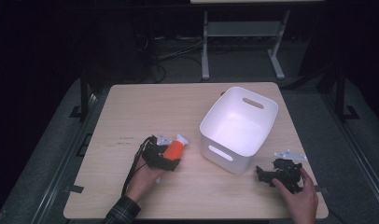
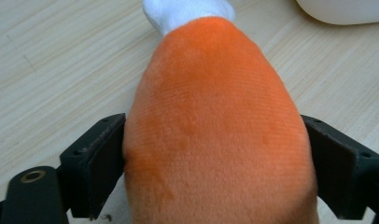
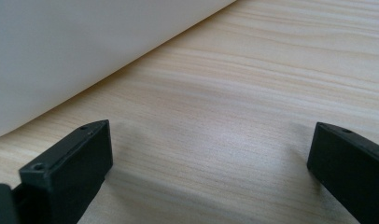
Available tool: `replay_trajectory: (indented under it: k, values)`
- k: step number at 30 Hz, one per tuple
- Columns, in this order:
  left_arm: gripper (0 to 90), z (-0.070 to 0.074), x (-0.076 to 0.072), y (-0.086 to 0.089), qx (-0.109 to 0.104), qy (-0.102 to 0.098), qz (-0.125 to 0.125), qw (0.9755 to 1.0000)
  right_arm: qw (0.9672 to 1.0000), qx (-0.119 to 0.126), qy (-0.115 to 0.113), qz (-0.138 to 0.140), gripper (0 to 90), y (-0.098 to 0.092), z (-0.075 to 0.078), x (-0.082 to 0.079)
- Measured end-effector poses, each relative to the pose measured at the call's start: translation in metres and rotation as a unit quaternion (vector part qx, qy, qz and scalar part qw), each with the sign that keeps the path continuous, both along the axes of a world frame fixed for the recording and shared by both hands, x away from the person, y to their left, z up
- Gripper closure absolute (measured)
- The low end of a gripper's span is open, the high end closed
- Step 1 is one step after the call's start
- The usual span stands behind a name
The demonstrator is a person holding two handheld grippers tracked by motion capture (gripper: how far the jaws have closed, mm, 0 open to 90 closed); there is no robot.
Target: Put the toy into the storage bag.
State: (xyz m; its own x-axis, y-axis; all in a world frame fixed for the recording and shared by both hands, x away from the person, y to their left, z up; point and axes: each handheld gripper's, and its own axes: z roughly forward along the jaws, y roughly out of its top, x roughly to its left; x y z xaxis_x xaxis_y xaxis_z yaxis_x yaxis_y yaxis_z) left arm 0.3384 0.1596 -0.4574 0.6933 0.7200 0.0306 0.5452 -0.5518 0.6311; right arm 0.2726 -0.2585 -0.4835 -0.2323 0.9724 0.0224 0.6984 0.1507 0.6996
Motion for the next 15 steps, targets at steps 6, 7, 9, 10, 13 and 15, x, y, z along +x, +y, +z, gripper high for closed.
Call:
replay_trajectory:
  k: [6,7,9,10,13,15]
  values:
    - [17.4,0.0015,0.0008,0.0029,0.0,0.005,-0.003,1.0,1.0,0.0,0.0,0.0,0.0,0.0,0.0,0.0]
    - [18.1,0.0019,0.0009,0.0036,-0.001,0.005,-0.003,1.0,1.0,0.0,0.0,0.0,0.0,0.0,0.0,0.0]
    - [20.1,0.0027,0.0012,0.0049,-0.005,0.009,-0.004,0.9999,1.0,0.0,0.0,0.0,0.0,0.0,0.0,0.0]
    - [20.4,0.003,0.0014,0.0057,-0.005,0.008,-0.004,0.9999,1.0,0.0,0.0,0.0,0.0,0.0,0.0,0.0]
    - [22.2,0.004,0.0018,0.0076,-0.009,0.011,-0.007,0.9999,1.0,0.0,0.0,0.0,0.0,0.0,0.0,0.0]
    - [23.1,0.0048,0.002,0.0094,-0.009,0.013,-0.01,0.9998,1.0,0.0,0.0,0.0,0.0,0.0,0.0,0.0]
